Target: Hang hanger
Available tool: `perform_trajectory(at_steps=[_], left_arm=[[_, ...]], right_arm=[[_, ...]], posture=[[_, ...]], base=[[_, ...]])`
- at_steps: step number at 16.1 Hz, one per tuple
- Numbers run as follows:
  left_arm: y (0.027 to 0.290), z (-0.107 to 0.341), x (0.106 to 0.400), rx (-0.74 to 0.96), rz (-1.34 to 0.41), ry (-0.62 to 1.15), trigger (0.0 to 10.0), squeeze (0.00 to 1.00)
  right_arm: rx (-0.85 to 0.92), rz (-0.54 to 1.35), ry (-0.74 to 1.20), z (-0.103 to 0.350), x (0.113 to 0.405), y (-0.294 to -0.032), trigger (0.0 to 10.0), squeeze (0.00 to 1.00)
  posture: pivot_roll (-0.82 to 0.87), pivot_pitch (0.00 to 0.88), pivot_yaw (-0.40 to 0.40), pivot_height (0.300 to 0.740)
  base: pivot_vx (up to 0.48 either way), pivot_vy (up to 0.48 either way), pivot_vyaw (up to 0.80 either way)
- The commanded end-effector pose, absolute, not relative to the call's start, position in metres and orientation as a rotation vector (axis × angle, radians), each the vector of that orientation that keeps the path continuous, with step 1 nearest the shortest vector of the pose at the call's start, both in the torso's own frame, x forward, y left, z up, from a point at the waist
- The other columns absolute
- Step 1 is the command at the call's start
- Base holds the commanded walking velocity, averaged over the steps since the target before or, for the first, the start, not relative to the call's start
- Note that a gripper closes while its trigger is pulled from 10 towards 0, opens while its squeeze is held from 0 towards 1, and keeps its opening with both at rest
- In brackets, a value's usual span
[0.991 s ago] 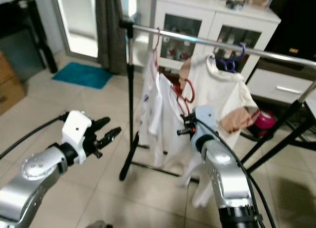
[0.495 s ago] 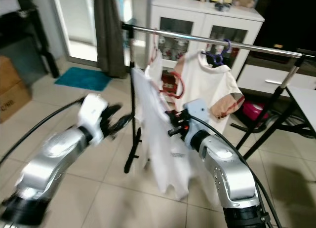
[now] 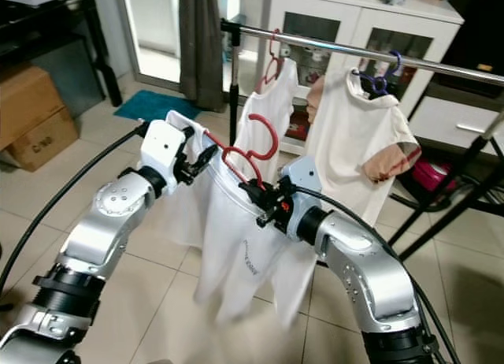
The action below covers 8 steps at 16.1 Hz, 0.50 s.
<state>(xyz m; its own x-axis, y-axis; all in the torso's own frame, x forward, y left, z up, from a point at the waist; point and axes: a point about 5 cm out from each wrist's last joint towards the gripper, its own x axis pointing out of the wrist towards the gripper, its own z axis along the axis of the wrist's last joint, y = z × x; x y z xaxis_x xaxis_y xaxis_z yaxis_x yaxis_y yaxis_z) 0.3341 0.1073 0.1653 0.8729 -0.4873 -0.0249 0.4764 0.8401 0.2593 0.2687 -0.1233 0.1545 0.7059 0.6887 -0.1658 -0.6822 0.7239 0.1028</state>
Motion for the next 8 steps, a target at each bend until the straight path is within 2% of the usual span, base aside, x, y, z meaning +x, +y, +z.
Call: perform_trajectory(at_steps=[1,2,3,8], left_arm=[[0.1041,0.1667,0.3365,0.258,-0.518,-0.056,5.6,0.0],[0.1023,0.1658,0.3375,0.248,-0.526,-0.063,3.2,0.0],[0.101,0.165,0.3379,0.247,-0.532,-0.064,0.0,0.0],[0.0998,0.1613,0.3376,0.238,-0.533,-0.06,0.0,0.0]], right_arm=[[0.039,0.792,0.147,0.168,0.2683,-0.1241,0.0,0.0],[0.04,0.807,0.149,0.1684,0.2674,-0.124,0.0,0.0],[0.038,0.811,0.151,0.1684,0.2671,-0.124,0.0,0.0],[0.04,0.819,0.156,0.1684,0.2656,-0.1245,0.0,0.0]], posture=[[-0.1,0.0,-0.051,0.74],[-0.1,0.0,-0.054,0.74],[-0.1,0.0,-0.054,0.74],[-0.1,0.0,-0.058,0.74]], base=[[0.0,0.0,0.0],[0.0,0.0,0.0],[0.0,0.0,0.0],[0.0,0.0,0.0]])
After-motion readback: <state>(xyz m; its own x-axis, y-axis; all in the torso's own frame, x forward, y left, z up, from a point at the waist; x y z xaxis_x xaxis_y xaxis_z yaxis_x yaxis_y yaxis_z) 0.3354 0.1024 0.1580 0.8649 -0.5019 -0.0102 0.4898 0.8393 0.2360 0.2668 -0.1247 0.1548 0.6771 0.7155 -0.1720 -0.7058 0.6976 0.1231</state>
